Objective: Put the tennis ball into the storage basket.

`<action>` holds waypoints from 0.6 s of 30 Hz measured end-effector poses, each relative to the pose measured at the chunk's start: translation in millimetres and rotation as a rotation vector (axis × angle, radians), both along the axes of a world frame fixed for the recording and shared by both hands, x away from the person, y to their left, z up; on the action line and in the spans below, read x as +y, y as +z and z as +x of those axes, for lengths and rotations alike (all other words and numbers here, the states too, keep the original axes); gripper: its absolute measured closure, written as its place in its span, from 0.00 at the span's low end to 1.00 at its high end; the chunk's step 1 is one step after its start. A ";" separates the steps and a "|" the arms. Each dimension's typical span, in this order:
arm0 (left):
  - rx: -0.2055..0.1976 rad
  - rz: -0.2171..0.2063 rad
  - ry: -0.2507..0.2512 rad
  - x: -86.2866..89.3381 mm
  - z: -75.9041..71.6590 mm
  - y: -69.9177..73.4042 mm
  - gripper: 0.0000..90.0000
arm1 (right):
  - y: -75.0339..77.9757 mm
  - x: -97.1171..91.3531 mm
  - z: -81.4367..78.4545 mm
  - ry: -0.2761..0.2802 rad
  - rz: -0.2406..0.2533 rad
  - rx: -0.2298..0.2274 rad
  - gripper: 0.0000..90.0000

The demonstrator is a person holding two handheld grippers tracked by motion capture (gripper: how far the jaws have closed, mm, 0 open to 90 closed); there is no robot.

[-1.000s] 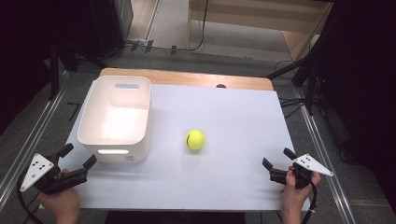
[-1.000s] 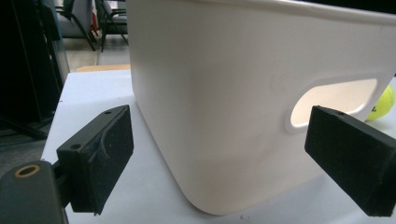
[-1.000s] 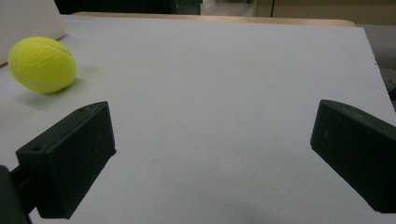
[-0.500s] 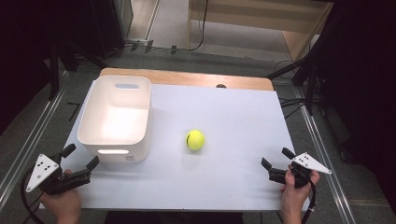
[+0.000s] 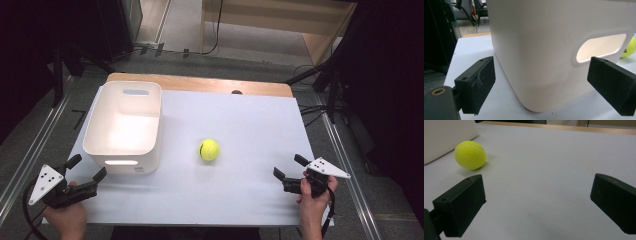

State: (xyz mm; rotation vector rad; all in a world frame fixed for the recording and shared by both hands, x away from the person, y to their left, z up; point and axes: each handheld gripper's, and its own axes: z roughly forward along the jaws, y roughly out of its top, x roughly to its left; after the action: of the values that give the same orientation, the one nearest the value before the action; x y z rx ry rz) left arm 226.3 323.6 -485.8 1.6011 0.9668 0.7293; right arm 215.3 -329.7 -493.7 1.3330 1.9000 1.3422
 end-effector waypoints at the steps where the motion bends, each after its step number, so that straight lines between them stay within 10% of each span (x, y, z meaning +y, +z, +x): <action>1: -0.001 -0.003 -0.001 0.4 0.0 0.0 0.09 | 1.8 1.3 0.6 0.002 -0.001 0.004 0.00; 18: 0.004 -0.042 0.007 4.5 0.5 0.3 0.09 | 18.4 28.6 24.9 0.074 -0.085 0.089 0.00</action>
State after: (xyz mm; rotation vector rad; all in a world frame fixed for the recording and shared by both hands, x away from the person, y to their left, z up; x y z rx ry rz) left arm 226.7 328.1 -485.6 1.5642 0.9849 0.7068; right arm 240.2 -301.1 -475.3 1.3123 2.0609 1.2408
